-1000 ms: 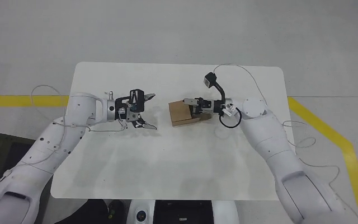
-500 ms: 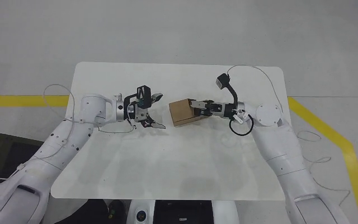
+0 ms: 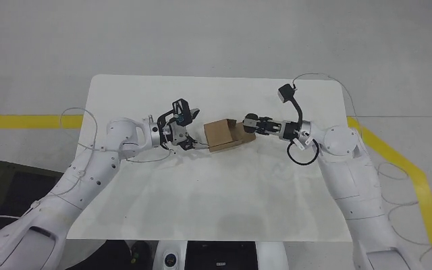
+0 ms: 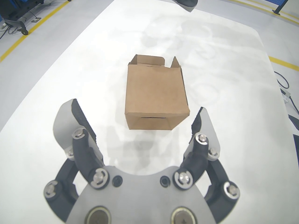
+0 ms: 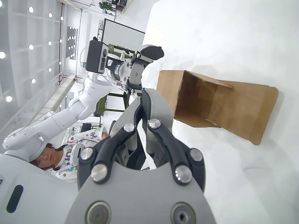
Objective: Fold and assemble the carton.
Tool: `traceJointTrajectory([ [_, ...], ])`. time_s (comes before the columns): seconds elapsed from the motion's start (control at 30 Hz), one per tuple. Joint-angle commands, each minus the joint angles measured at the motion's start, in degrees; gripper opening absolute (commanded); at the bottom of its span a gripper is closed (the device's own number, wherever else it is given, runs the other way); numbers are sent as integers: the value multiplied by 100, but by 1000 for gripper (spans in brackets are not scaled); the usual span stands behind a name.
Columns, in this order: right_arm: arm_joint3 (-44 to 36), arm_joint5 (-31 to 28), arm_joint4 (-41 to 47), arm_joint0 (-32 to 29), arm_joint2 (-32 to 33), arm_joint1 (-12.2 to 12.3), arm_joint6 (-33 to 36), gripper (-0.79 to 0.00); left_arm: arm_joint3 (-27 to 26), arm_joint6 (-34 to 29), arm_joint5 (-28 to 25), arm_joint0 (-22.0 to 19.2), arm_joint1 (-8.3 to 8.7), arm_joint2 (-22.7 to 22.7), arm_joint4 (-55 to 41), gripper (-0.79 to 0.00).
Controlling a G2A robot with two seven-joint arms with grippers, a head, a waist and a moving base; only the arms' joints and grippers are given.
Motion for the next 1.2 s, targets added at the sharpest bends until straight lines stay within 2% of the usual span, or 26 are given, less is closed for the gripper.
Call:
traceJointTrajectory([
  [0.0, -2, 51, -27, -40, -8, 2, -46, -785, -52, -17, -51, 46, 5, -40, 45, 0],
  [0.2, -55, 1043, -410, -287, 15, 100, 197, -785, -181, -29, 49, 194, -3, -129, 182, 0],
  [0.43, -48, 1571, -710, -379, -79, 154, 190, -785, -147, -83, 139, 209, -78, -128, 260, 0],
  [0.73, 631, 1291, -620, 106, -561, 64, 39, -785, 106, -107, -110, -8, -218, -34, 382, 0],
  [1.17, 1413, 924, -118, 716, -1304, -158, 38, -785, 822, 24, -447, -367, -409, 24, 498, 0],
])
